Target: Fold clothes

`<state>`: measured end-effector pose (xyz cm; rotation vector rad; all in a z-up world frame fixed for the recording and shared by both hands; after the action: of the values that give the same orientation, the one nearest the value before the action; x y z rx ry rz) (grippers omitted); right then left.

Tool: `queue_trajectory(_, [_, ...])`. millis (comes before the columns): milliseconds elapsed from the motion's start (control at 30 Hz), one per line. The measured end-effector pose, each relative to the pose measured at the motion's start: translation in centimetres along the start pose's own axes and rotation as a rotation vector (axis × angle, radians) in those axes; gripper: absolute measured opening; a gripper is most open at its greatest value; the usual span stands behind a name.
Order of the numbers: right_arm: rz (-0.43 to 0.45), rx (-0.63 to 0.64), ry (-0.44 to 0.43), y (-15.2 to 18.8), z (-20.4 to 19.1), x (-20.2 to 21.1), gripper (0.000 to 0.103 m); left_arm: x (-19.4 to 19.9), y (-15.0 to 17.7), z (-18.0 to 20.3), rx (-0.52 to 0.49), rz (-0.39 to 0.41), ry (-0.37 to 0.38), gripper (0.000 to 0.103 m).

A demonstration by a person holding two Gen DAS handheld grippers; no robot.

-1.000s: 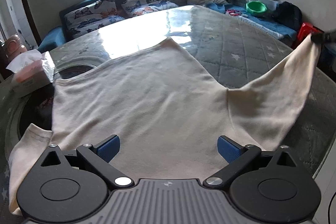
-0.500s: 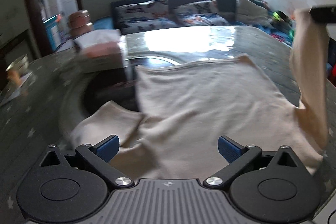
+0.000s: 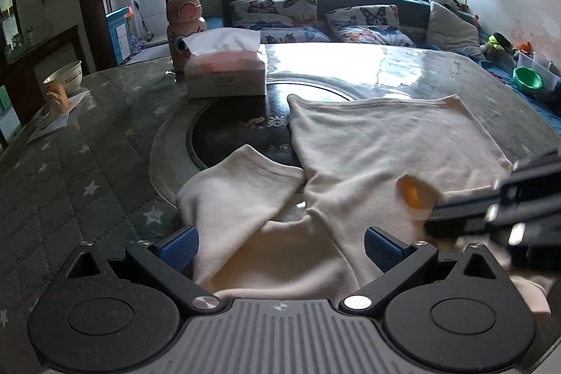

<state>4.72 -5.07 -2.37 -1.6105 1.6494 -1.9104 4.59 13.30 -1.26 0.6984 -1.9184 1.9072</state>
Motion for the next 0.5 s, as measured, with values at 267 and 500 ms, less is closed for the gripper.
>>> queue_trajectory(267, [0.023, 0.005, 0.032, 0.4, 1.9, 2.6, 0.023, -0.4, -1.0, -1.4, 0.016, 0.014, -0.028, 0.102])
queue_trajectory(500, [-0.003, -0.094, 0.248, 2.9, 9.0, 5.3, 0.023, -1.6, -1.7, -1.6, 0.01, 0.011, -0.006, 0.096])
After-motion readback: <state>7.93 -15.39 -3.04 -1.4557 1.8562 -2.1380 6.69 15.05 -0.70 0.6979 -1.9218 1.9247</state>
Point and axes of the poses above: each gripper's, at about its wrist camera, not at the fingertips, and x roughly against the way its jaws point, z to its right, y to its underside, the point moved 4 cm from there along -x, roughly the way its jaws point, and after that the axes turned 9 degrees about z, right-handed, at the moved point
